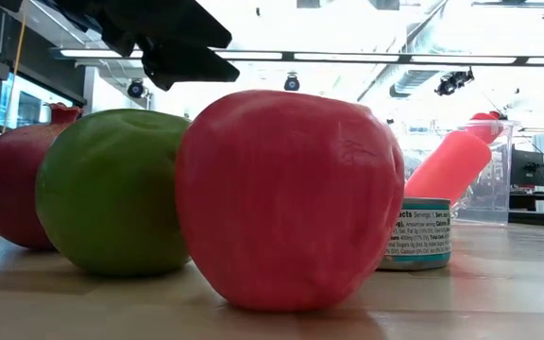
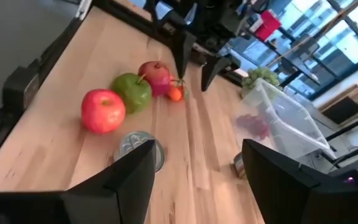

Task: Pick & Place Food Item
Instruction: Put the blue and pink tuna can into the white bin

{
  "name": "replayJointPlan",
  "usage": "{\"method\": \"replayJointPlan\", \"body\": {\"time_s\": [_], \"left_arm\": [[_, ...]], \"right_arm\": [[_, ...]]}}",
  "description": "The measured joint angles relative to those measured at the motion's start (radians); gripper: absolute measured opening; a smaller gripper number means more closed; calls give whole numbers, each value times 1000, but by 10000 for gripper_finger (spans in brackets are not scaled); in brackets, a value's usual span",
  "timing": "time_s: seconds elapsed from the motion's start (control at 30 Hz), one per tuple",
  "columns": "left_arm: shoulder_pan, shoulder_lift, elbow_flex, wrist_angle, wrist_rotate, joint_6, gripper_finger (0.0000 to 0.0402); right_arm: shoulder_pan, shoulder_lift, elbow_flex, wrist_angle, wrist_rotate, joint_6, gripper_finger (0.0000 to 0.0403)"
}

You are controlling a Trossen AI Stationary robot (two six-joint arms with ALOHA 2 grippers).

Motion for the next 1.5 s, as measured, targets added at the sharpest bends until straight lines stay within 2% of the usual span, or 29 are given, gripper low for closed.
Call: {"method": "replayJointPlan", "body": {"time_s": [0.13,0.37,0.6,0.77,0.9,1.0,1.27,1.5], "left_arm": [[-5,0,0,-4,0,-2,247],[1,0,0,-3,0,47,247],[18,0,0,-3,-1,51,247],[19,0,0,-3,-1,74,247],[19,0,0,-3,-1,116,247],[19,0,0,-3,-1,116,247],[19,0,0,-3,-1,60,247],[13,0,0,-3,-2,-13,247]], "right_arm": [[-15,0,0,1,6,19,228],[-59,0,0,46,-128,72,228],[-76,9,0,187,-91,-55,241],[-84,9,0,220,-120,-54,257],[-108,9,-10,231,-72,-33,266],[-135,9,-10,232,-78,-30,275],[-278,10,-12,226,-269,2,333],[-435,10,-44,246,-556,1,396]]}}
